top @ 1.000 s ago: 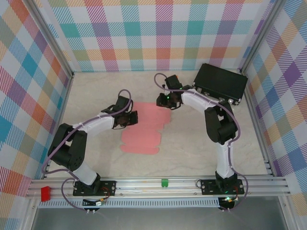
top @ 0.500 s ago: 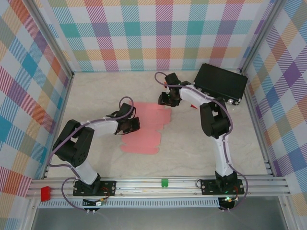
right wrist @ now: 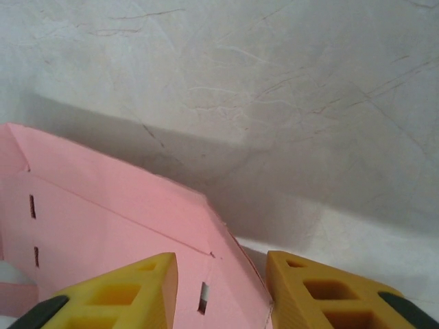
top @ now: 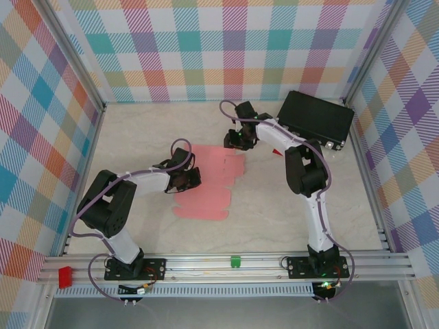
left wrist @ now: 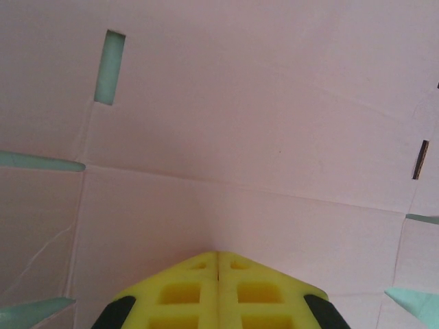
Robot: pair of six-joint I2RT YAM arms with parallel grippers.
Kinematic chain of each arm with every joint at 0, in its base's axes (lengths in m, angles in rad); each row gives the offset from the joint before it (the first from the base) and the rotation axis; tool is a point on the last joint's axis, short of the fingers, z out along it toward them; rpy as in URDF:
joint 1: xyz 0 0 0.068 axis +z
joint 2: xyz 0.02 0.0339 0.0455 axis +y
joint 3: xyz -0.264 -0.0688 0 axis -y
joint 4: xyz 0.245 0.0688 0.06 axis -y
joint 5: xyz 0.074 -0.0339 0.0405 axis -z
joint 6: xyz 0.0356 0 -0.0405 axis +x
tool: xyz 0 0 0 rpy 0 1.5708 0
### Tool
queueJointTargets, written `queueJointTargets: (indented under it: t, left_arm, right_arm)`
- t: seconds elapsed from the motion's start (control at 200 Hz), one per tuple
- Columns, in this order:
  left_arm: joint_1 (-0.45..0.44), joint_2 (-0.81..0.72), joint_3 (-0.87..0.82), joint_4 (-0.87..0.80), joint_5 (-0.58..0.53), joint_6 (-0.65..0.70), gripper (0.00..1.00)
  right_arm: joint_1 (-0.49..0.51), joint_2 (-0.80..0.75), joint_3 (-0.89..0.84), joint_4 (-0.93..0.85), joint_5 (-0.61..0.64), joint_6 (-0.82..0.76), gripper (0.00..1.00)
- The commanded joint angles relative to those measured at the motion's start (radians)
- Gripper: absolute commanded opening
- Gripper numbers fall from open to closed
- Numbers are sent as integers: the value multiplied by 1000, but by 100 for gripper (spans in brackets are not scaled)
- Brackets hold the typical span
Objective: Fold the paper box
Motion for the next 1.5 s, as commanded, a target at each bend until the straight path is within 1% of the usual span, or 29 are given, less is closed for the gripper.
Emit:
queueJointTargets:
  t: [0.0,0.22,0.55,0.75,0.87,0.985,1.075,1.115,1.195,1.305,1.4,1.495]
  left_arm:
    - [-12,40,-3,-35,-24,-7,0]
    - [-14,50,-3,-34,-22,-6,0]
    - [-15,59,-2,-38,-18,-5,0]
    - [-16,65,-3,-39,-18,-3,0]
    - [-17,68,-4,-40,-16,-2,0]
    - [-17,66,-5,-41,-17,-1,0]
    - [-17,61,2,-46,-14,1,0]
    - [-17,56,10,-55,-14,4,0]
    - [-18,43,34,-80,-12,15,0]
    - [-18,8,81,-122,-7,29,0]
    - [-18,-26,129,-161,-3,41,9]
    - [-18,-70,160,-184,-22,48,20]
  right_arm:
    - [5,22,35,-23,-58,-22,39]
    - [8,33,40,3,-139,-17,38]
    - [8,86,61,62,-226,45,38]
    - [7,92,64,100,-262,74,39]
    - [8,91,63,100,-262,75,40]
    - [8,88,63,93,-253,70,41]
    - [8,66,53,82,-217,61,41]
    - [8,44,38,79,-178,55,43]
    - [8,-2,5,74,-109,39,44]
    - [8,-70,-37,58,-26,14,49]
    - [8,-127,-81,53,14,-6,50]
    - [11,-177,-128,53,13,-21,50]
